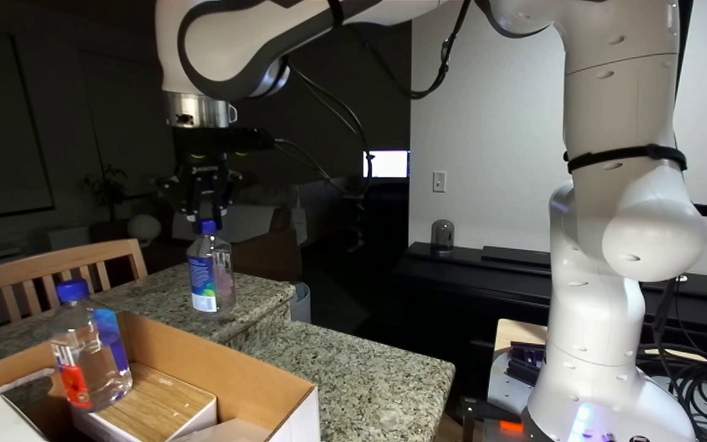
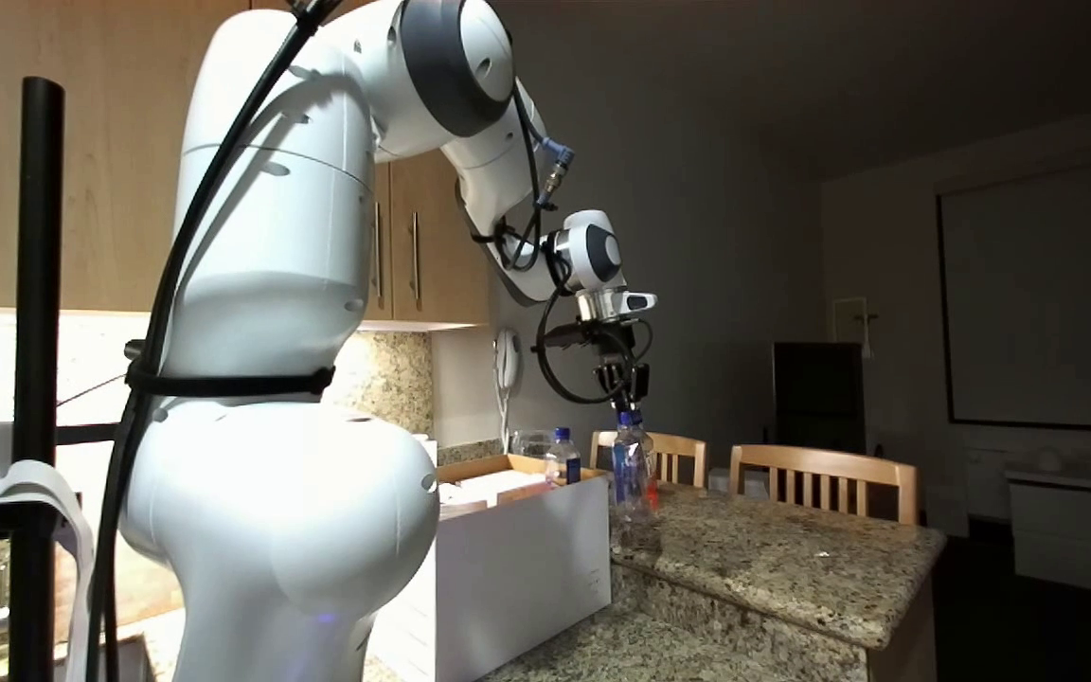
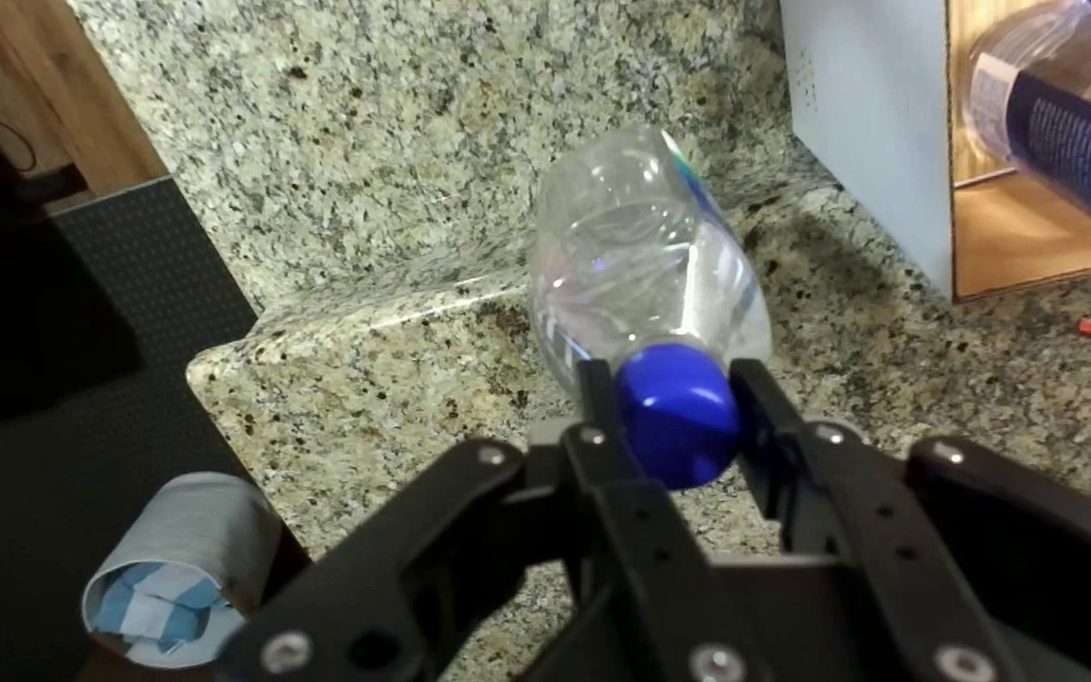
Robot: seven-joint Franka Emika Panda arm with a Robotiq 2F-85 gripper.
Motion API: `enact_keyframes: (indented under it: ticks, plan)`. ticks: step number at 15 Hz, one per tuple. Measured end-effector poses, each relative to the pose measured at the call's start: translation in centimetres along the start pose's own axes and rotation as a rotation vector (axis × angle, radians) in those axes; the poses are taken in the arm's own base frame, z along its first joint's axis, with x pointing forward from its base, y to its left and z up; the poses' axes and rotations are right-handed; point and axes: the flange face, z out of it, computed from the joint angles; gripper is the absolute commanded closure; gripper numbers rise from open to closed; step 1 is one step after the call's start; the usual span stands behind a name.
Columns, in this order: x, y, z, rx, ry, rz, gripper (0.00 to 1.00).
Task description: Remove the water bottles from the white storage box.
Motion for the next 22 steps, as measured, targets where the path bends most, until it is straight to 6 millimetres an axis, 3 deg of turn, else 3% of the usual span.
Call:
enact_keyframes:
  ticks: [2,3,7,12,16,22]
  plan:
    - [-0.5,-0.6,-0.3,0.004,0.000,-0.012,0.67]
    - [-0.7,-0.8,-0.4,0.005,0.001,-0.017,0.85]
    - [-0.3,-1.1,-0.6,-0.001,0.024,-0.029,0.84]
    - [1.8,-2.3,-0.7,0.002,0.055,-0.034,0.84]
    - [4.1,-2.5,0.7,0.004,0.053,-0.012,0.84]
    - [7.6,-1.7,4.6,-0.022,0.033,0.033,0.85]
